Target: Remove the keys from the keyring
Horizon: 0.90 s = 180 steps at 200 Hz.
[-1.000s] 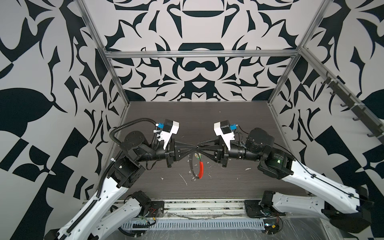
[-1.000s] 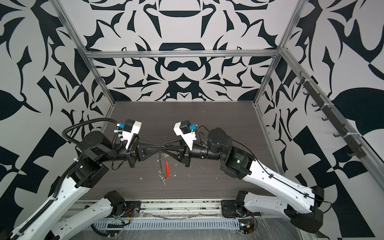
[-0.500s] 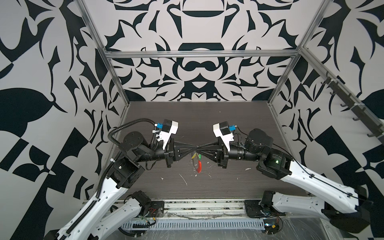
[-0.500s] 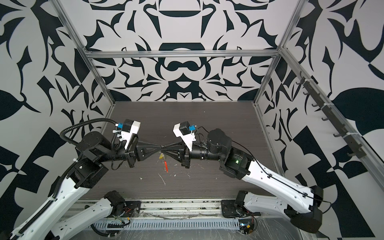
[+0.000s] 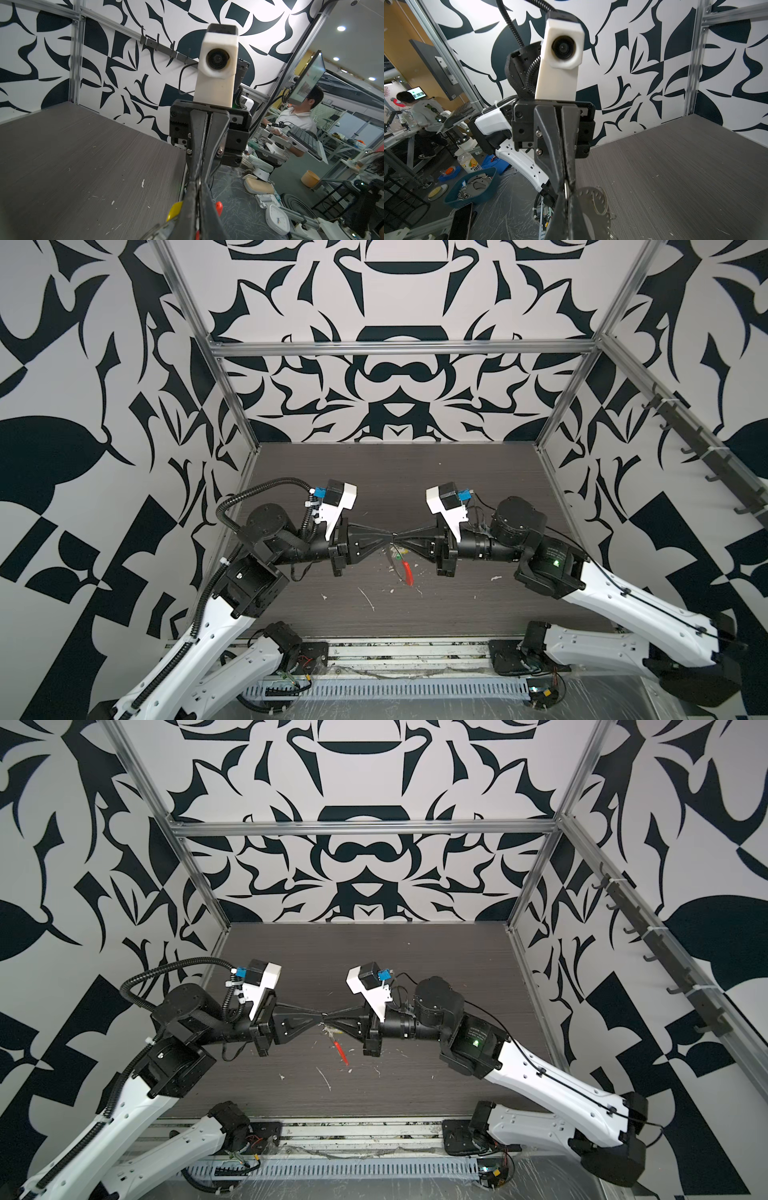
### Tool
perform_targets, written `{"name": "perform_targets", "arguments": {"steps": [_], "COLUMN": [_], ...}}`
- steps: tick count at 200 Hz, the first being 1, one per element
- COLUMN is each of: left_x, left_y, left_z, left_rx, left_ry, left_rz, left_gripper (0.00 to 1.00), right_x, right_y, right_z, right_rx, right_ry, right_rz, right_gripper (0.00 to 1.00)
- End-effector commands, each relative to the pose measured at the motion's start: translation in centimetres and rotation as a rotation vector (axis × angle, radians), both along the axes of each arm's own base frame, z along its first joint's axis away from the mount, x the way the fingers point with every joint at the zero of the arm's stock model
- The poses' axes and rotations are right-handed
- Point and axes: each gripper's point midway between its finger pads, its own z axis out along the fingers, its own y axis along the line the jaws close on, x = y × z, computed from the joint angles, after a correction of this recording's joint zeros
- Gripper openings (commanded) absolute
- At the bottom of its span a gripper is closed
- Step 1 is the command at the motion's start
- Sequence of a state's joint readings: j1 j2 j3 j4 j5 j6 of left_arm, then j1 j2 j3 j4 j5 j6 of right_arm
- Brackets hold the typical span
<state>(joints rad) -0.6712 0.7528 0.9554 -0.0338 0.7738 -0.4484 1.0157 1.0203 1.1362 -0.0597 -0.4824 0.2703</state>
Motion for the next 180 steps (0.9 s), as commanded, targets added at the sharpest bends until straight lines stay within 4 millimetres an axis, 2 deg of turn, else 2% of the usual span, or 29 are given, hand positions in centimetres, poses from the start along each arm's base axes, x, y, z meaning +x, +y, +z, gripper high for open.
{"name": "perform_targets", "arguments": {"steps": [1, 22, 94, 120, 180], "left_x": [-0.3, -0.5, -0.6, -0.8, -0.6], "left_y": [0.5, 0.8, 0.5, 0.3, -0.4], "left_z": [0.2, -0.2, -1.1, -1.2, -1.9], "left_rx": [0.015, 0.052, 0.224, 0.255, 0.281], "left_ry": [0.006, 0.009, 0.097, 0.105, 0.137], "left_rz": [0.021, 0.032, -0.009, -0.033, -0.08], "left_gripper": [0.3, 0.33, 0.34, 0.31, 0.26], "right_x": [-0.5, -0.5, -0.7, -0.6, -0.3], "right_y": [-1.2, -1.4, -1.7, -1.5, -1.3], "right_z": [2.0, 1.4, 0.6, 0.0, 0.2], "right_rx": [-0.008, -0.079, -0.243, -0.289, -0.3], "right_ry": [-0.046, -0.037, 0.024, 0.045, 0.049], "right_rz": [-0.005, 0.004, 0.059, 0.074, 0.074], "right_gripper": [0.0, 0.0, 0.0, 0.0, 0.0]}}
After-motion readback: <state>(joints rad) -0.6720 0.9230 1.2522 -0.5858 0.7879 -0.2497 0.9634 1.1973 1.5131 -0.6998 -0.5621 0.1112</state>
